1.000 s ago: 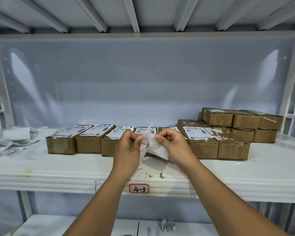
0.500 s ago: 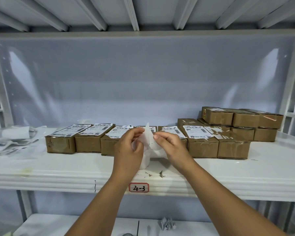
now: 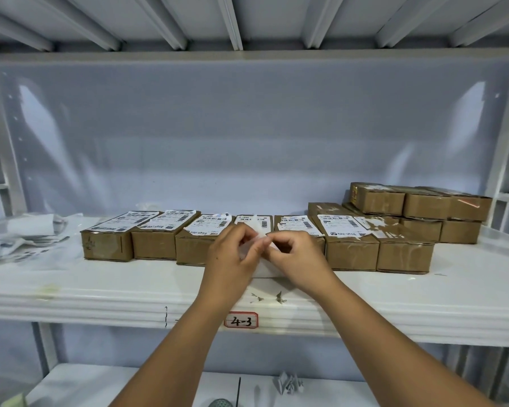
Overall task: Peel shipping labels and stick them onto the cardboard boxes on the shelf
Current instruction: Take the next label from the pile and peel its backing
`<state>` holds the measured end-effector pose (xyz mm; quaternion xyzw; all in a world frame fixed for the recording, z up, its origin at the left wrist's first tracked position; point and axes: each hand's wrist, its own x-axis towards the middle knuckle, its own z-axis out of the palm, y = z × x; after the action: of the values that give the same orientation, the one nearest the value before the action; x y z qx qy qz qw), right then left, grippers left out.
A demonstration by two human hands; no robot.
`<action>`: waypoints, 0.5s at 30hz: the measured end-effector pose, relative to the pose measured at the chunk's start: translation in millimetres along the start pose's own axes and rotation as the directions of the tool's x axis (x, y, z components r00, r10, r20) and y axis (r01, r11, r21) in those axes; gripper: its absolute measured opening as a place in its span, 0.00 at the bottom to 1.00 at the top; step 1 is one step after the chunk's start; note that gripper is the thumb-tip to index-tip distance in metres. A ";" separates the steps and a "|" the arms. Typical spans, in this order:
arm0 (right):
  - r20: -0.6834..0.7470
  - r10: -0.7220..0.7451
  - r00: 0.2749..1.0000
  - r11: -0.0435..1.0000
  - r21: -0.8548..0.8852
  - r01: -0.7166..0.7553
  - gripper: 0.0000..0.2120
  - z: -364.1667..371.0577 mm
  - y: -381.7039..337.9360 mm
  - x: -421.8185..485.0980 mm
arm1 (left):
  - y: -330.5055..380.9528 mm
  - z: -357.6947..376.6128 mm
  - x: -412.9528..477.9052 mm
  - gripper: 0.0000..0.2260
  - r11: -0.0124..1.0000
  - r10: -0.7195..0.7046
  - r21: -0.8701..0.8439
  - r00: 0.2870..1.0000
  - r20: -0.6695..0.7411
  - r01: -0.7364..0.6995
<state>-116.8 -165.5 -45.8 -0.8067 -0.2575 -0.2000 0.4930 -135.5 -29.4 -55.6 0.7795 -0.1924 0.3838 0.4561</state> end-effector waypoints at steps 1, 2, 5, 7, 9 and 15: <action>0.007 0.000 1.000 1.000 -0.015 0.000 0.06 0.3 -0.8 -0.9 | -1.3 -0.2 1.6 0.07 0.998 -0.043 -0.048 0.999 0.021 0.044; 0.016 -0.001 1.000 1.000 -0.029 0.001 0.07 0.6 -1.5 -1.8 | -2.5 -0.7 2.8 0.07 0.993 -0.072 -0.091 0.997 0.036 0.075; 0.026 -0.002 1.000 0.997 -0.076 0.004 0.14 0.1 -2.8 -2.5 | -3.4 -1.8 4.6 0.10 0.981 -0.105 -0.157 0.993 0.043 0.111; 0.047 -0.009 0.999 0.995 -0.098 0.013 0.16 0.2 -2.5 -2.9 | -3.4 -2.6 5.3 0.11 0.980 -0.106 -0.165 0.993 0.047 0.113; 0.064 -0.024 0.998 0.993 -0.114 0.031 0.18 1.2 -3.3 -3.4 | -3.6 -3.1 6.0 0.10 0.980 -0.110 -0.159 0.992 0.063 0.119; 0.081 -0.014 0.997 0.996 -0.089 0.021 0.21 -0.5 -5.0 -3.3 | -5.7 -4.7 6.1 0.11 0.979 -0.119 -0.154 0.988 0.094 0.133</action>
<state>-122.5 -164.8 -44.0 -0.8331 -0.2748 -0.1831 0.4436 -129.9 -22.1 -52.7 0.7666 -0.1918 0.3041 0.5320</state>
